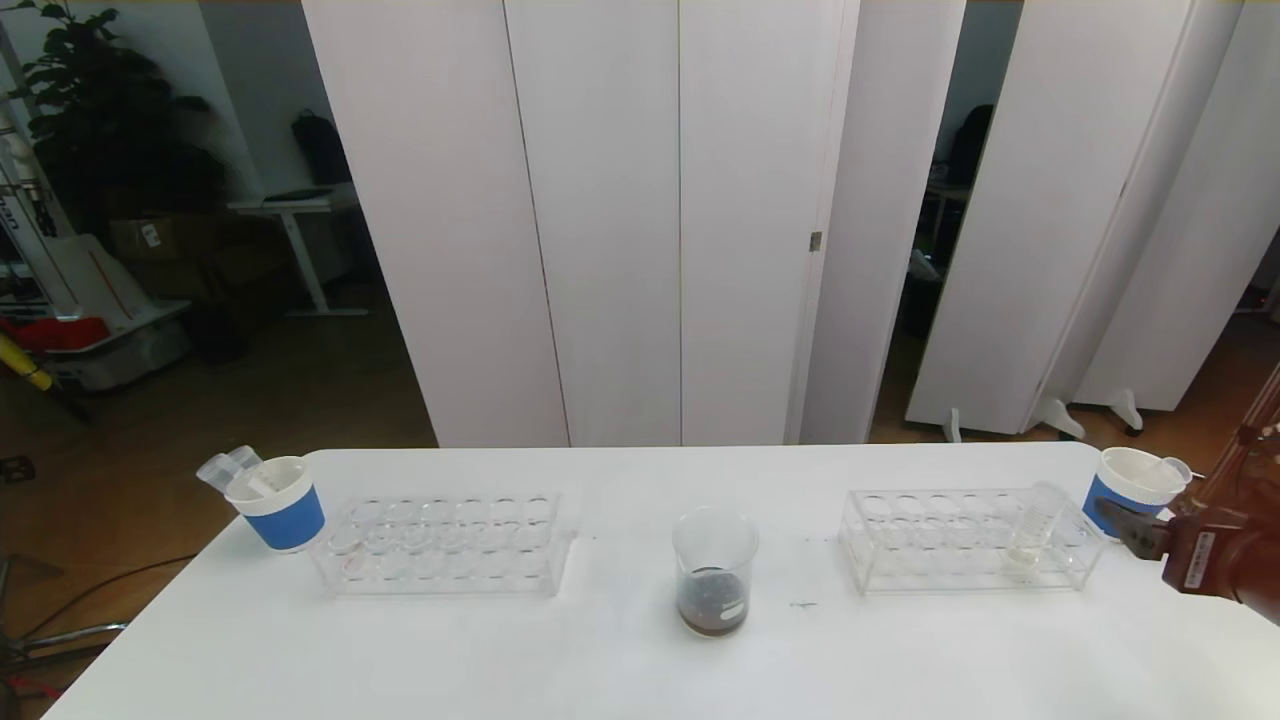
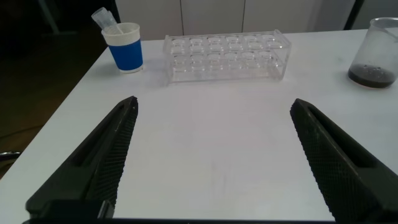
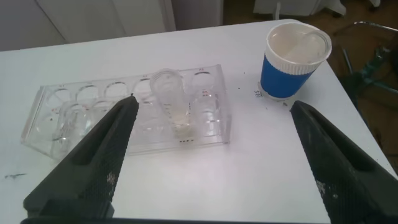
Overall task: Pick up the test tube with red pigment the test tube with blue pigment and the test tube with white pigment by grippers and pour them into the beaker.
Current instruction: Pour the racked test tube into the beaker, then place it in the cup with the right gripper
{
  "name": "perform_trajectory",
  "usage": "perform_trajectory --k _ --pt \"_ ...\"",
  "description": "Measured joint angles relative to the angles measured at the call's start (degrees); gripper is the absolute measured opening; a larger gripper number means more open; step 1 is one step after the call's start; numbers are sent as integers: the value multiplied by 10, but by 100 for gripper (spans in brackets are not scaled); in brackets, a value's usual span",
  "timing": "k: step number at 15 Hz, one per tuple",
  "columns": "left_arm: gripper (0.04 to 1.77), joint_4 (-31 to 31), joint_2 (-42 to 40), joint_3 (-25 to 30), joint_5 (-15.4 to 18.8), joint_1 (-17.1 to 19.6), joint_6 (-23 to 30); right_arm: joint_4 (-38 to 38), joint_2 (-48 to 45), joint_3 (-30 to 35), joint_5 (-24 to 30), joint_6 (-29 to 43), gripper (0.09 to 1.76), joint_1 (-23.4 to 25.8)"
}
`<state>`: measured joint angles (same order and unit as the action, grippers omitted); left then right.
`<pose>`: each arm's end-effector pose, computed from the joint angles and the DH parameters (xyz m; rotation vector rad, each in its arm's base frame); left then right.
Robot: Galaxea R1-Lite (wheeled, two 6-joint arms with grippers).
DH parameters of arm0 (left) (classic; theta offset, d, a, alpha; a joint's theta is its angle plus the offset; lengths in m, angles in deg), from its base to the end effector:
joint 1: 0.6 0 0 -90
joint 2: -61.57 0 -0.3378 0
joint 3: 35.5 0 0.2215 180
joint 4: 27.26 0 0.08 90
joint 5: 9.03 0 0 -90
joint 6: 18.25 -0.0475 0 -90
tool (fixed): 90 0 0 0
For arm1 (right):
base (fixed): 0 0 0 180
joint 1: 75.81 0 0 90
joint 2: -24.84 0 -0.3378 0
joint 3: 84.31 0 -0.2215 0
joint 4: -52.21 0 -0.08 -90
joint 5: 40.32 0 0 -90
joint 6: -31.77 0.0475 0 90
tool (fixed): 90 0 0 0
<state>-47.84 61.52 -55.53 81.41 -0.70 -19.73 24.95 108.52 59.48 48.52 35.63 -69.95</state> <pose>-0.0023 -0.0004 0.0746 0.0258 0.0086 -0.0095 0.2309 -0.0247 0.1285 0.0811 0.3485 -0.1331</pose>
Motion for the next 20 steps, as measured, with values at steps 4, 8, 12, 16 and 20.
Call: perform_trajectory --k 4,8,12,16,20 --pt "175 0 0 0 0 0 0 -65 44 40 0 -3 175 -18" --pt "175 0 0 0 0 0 0 -112 91 47 -2 -7 175 -34" --pt "175 0 0 0 0 0 0 -195 158 47 -4 -14 175 -40" --pt "175 0 0 0 0 0 0 -269 226 38 -7 -45 175 -49" --pt "175 0 0 0 0 0 0 -330 274 29 -8 -78 175 -61"
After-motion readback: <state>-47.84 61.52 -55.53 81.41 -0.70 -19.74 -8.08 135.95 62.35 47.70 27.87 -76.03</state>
